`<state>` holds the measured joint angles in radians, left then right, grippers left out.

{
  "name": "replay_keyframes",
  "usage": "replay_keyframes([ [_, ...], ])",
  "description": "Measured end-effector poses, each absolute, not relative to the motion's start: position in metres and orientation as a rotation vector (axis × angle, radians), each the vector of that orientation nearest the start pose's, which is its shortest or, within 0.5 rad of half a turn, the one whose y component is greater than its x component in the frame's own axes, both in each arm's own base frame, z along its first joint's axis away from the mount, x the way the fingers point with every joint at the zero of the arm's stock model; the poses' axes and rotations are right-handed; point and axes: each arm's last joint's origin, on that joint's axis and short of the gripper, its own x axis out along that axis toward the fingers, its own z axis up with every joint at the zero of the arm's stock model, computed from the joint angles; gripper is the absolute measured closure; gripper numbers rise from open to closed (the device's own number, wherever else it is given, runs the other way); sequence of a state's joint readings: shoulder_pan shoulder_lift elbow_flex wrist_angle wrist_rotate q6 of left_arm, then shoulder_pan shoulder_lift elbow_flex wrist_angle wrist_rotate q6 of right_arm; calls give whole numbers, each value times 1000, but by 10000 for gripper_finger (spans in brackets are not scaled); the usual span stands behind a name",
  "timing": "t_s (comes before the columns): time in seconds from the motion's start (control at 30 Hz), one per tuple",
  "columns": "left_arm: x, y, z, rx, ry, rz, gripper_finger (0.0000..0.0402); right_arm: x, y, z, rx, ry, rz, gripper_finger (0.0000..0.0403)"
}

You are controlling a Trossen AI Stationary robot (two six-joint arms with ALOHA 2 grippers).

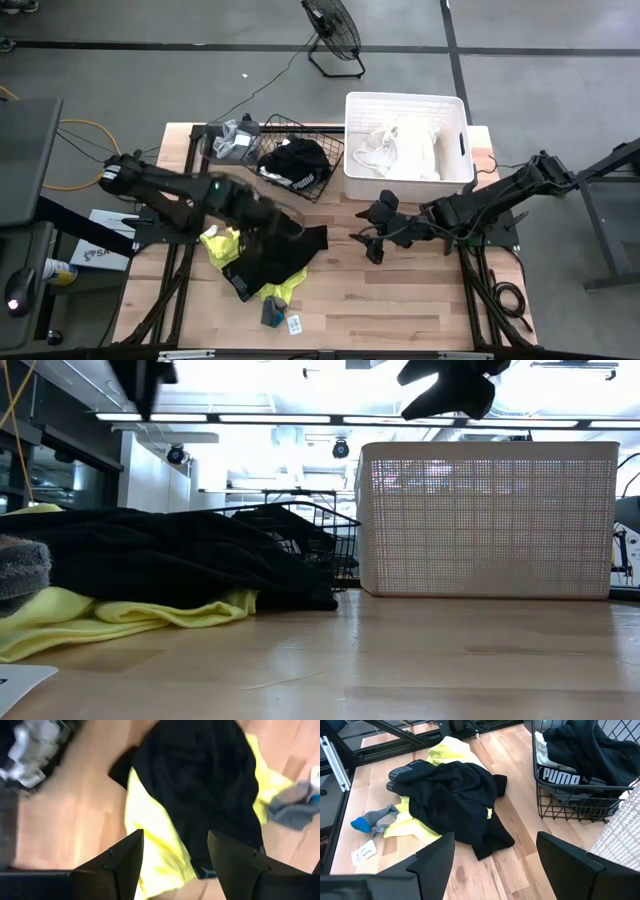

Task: Pick & Place Cloths
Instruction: Put the black underwear into the wire basket

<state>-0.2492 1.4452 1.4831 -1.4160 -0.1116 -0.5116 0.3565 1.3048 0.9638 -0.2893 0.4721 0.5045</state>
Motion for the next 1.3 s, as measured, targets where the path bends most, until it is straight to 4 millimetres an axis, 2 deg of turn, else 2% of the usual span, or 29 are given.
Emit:
replay_keyframes([
  [0.23,232,-91,304,-168,1383,239,185,264,85,278,235,531,-249,128],
  [0.37,232,-98,286,-107,1343,250,185,264,85,278,235,531,-249,128],
  [0.53,230,-106,258,71,1329,137,185,264,85,278,232,531,-248,128],
  [0.7,231,-104,238,119,1309,125,185,264,85,278,225,532,-247,128],
  [0.83,238,-98,230,128,1260,101,185,264,85,278,224,532,-246,128],
  [1.3,254,-76,232,130,1206,82,185,264,85,278,224,532,-246,128],
])
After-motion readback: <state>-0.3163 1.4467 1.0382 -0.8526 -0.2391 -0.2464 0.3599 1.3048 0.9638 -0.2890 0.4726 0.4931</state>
